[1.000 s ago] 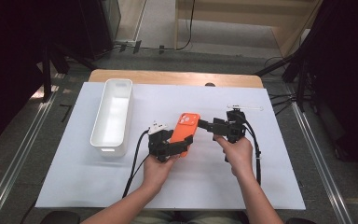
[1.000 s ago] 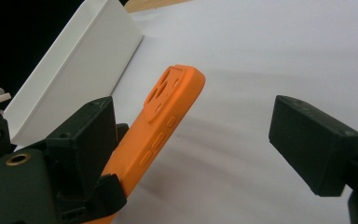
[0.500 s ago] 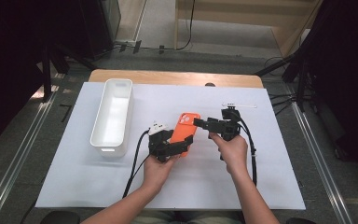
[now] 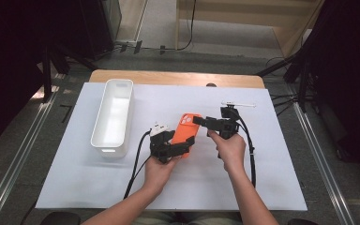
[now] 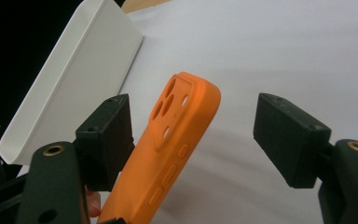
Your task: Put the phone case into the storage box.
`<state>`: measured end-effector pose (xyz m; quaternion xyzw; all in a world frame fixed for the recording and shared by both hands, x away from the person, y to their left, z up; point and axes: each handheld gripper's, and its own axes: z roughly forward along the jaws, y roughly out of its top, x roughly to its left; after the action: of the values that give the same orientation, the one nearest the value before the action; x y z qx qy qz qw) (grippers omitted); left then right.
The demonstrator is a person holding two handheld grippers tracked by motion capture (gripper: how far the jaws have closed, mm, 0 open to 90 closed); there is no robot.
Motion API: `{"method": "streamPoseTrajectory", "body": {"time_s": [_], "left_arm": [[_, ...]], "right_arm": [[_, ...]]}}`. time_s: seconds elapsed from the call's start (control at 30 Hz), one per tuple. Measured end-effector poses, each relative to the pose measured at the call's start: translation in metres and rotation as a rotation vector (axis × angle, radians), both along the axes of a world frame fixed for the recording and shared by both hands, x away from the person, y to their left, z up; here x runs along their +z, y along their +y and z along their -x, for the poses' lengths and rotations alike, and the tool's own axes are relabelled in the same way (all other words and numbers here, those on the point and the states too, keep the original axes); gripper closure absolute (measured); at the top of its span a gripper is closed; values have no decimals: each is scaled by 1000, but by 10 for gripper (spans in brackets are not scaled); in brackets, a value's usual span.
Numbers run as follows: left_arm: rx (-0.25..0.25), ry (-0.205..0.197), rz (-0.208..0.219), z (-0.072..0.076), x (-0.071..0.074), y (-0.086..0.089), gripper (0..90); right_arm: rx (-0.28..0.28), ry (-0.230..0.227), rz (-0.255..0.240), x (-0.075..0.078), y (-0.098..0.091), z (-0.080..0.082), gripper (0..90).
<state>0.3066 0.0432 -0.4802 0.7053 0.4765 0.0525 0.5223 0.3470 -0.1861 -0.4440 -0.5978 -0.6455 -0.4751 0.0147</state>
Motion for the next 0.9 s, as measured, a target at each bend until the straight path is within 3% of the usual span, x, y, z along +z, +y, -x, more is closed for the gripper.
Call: {"method": "streamPoseTrajectory", "body": {"time_s": [0.27, 0.47, 0.6, 0.9], "left_arm": [[6, 1, 7, 0, 1, 0, 140], [7, 0, 10, 0, 1, 1, 140], [7, -1, 11, 0, 1, 1, 140], [1, -3, 5, 1, 1, -1, 140]], "right_arm": [[-21, 7, -6, -3, 2, -6, 354], [-30, 55, -42, -6, 6, -11, 416], [-43, 64, -42, -8, 8, -13, 493], [-71, 96, -114, -7, 5, -14, 672]]}}
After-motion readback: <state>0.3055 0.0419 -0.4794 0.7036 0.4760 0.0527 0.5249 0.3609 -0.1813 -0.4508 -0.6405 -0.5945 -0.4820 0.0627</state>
